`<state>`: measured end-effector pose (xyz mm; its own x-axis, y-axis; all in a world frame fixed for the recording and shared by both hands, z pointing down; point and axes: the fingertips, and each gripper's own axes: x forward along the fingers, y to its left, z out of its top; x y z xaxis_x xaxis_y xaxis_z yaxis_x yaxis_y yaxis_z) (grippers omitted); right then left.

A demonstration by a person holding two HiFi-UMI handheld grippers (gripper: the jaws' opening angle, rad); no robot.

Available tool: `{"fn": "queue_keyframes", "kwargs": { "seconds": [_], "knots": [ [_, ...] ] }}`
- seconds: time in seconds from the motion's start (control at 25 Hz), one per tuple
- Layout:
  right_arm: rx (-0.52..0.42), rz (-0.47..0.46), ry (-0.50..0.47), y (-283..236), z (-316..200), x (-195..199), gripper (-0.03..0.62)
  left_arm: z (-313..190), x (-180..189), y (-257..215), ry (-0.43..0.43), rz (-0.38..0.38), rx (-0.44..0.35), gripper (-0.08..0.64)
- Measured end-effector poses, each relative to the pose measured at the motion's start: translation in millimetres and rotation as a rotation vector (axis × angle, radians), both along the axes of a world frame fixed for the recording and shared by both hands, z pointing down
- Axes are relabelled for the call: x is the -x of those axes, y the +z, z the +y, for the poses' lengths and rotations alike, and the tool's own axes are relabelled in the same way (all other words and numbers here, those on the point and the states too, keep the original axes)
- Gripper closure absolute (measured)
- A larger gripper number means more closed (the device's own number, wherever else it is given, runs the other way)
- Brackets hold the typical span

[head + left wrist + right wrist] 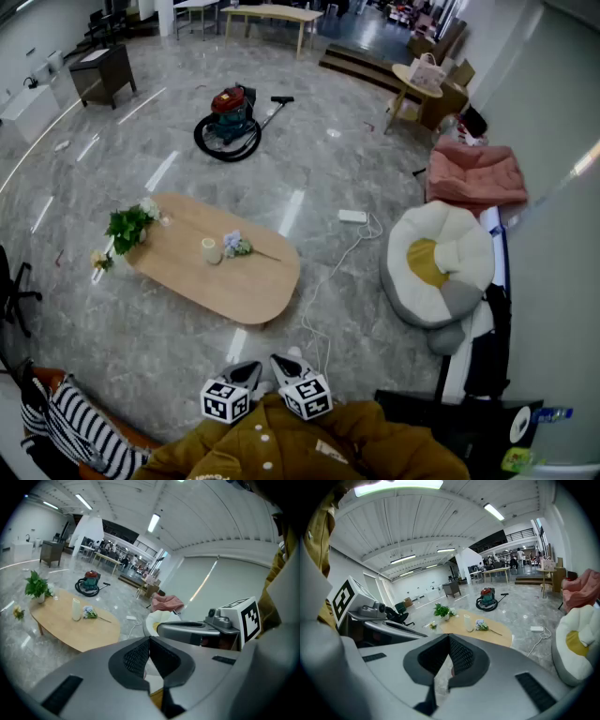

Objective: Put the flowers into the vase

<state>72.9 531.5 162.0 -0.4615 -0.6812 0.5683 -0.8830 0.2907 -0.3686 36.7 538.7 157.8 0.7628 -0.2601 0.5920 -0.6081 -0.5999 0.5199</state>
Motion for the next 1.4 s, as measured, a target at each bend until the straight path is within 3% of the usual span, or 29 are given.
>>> {"fn": "queue_keyframes", "kwargs": {
  "seconds": [0.2, 0.36, 0.56, 0.84, 1.04, 1.2, 1.28, 1.4],
  "knots": [
    [-0.171, 0.033, 0.023, -15, -89, -47, 0.588, -90, -39, -16, -0.015, 0.006, -0.221, 0.552],
    [-0.200, 0.029, 0.006, -22, -84, -73, 0.588, -95, -55, -20, -0.094, -0.009, -0.223, 0.552],
    [-0.264, -0.065, -0.001, -33, -95, -100, 0.586, -95, -85, -24, -0.059, -0.063, -0.293, 0.552],
    [-0.268, -0.052, -0.081, -25, -80, -128, 0.588, -80, -117, -20, -0.118, -0.101, -0.283, 0.552],
    [-0.212, -0.097, -0.104, 3, -58, -153, 0.588, -52, -141, 1, -0.158, -0.123, -0.258, 0.552],
    [-0.110, -0.123, -0.060, 24, -49, -176, 0.588, -41, -138, 18, -0.268, -0.094, -0.143, 0.552],
    [-0.110, -0.136, -0.066, 21, -51, -175, 0.588, -43, -132, 15, -0.302, -0.100, -0.142, 0.552],
    [-0.122, -0.133, -0.077, 20, -55, -174, 0.588, -48, -137, 12, -0.280, -0.109, -0.162, 0.552]
  ]
}}
